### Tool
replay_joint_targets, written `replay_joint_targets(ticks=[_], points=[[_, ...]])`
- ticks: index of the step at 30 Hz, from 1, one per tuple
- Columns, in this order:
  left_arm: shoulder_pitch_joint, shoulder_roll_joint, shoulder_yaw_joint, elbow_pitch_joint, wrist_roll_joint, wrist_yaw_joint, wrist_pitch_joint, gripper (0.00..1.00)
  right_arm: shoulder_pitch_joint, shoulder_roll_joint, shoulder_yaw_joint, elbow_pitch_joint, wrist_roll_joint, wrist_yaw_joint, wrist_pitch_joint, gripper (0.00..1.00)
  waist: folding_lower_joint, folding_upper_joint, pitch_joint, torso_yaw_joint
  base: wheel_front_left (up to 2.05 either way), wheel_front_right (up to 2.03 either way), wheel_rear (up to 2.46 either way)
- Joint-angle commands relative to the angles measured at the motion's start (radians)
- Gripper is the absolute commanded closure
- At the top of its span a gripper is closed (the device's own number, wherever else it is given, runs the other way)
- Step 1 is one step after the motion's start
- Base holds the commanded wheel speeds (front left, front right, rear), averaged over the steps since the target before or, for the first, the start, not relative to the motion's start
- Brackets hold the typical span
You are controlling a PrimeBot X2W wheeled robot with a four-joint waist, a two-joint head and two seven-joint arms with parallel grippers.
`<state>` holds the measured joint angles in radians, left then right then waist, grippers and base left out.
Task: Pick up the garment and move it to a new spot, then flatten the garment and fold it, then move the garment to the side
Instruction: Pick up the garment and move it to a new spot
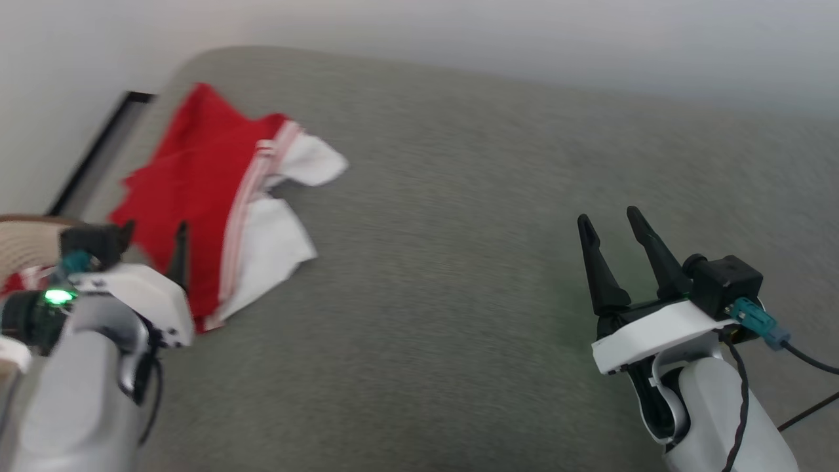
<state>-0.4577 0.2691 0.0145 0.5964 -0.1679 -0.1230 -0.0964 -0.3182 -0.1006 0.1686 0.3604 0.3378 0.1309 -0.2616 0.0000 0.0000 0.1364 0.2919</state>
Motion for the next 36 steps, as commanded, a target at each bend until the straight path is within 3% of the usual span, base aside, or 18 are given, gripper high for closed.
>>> replay_joint_targets(ticks=[1, 9, 14, 19, 20, 21, 23, 32, 36], points=[[-0.051, 0.035, -0.016, 0.064, -0.014, -0.005, 0.064, 0.0, -0.013, 0.006, -0.003, -0.005, 0.01, 0.0, -0.005, 0.0, 0.0, 0.0, 0.113, -0.156, 0.0, 0.0, 0.0], [-0.199, 0.17, -0.113, 0.235, -0.188, -0.006, 0.324, 0.0, -0.049, 0.021, 0.016, -0.021, 0.014, 0.0, -0.005, 0.0, 0.0, 0.0, 0.183, -0.289, 0.0, 0.0, 0.0], [-0.246, 0.255, -0.147, 0.297, -0.225, -0.006, 0.367, 0.0, -0.078, 0.022, 0.041, -0.023, 0.019, 0.0, -0.005, 0.0, 0.0, 0.0, 0.214, -0.341, 0.0, 0.0, 0.0], [-0.293, 0.293, -0.149, 0.37, -0.218, 0.0, 0.376, 0.0, -0.098, 0.024, 0.046, -0.032, 0.021, 0.0, -0.005, 0.0, 0.0, 0.0, 0.235, -0.364, 0.0, 0.0, 0.0], [-0.301, 0.292, -0.147, 0.386, -0.227, 0.0, 0.385, 0.07, -0.1, 0.026, 0.045, -0.033, 0.021, 0.0, -0.005, 0.0, 0.0, 0.0, 0.238, -0.366, 0.0, 0.0, 0.0], [-0.308, 0.291, -0.15, 0.401, -0.231, -0.001, 0.396, 0.53, -0.1, 0.028, 0.046, -0.032, 0.02, 0.0, -0.005, 0.0, 0.0, 0.0, 0.24, -0.367, 0.0, 0.0, 0.0], [-0.316, 0.289, -0.161, 0.422, -0.23, -0.003, 0.406, 1.0, -0.098, 0.031, 0.049, -0.029, 0.021, 0.0, -0.005, 0.0, 0.0, 0.0, 0.24, -0.369, 0.0, 0.0, 0.0], [-0.386, 0.267, -0.219, 0.361, -0.208, -0.006, 0.288, 1.0, -0.059, 0.044, 0.037, -0.015, 0.033, 0.0, -0.005, 0.0, 0.0, 0.0, 0.171, -0.358, 0.0, 0.0, 0.0], [-0.406, 0.222, -0.283, 0.279, -0.218, -0.008, 0.276, 1.0, -0.044, 0.047, 0.027, -0.014, 0.038, 0.0, -0.005, 0.0, 0.0, 0.0, 0.134, -0.361, 0.0, 0.0, 0.0]])
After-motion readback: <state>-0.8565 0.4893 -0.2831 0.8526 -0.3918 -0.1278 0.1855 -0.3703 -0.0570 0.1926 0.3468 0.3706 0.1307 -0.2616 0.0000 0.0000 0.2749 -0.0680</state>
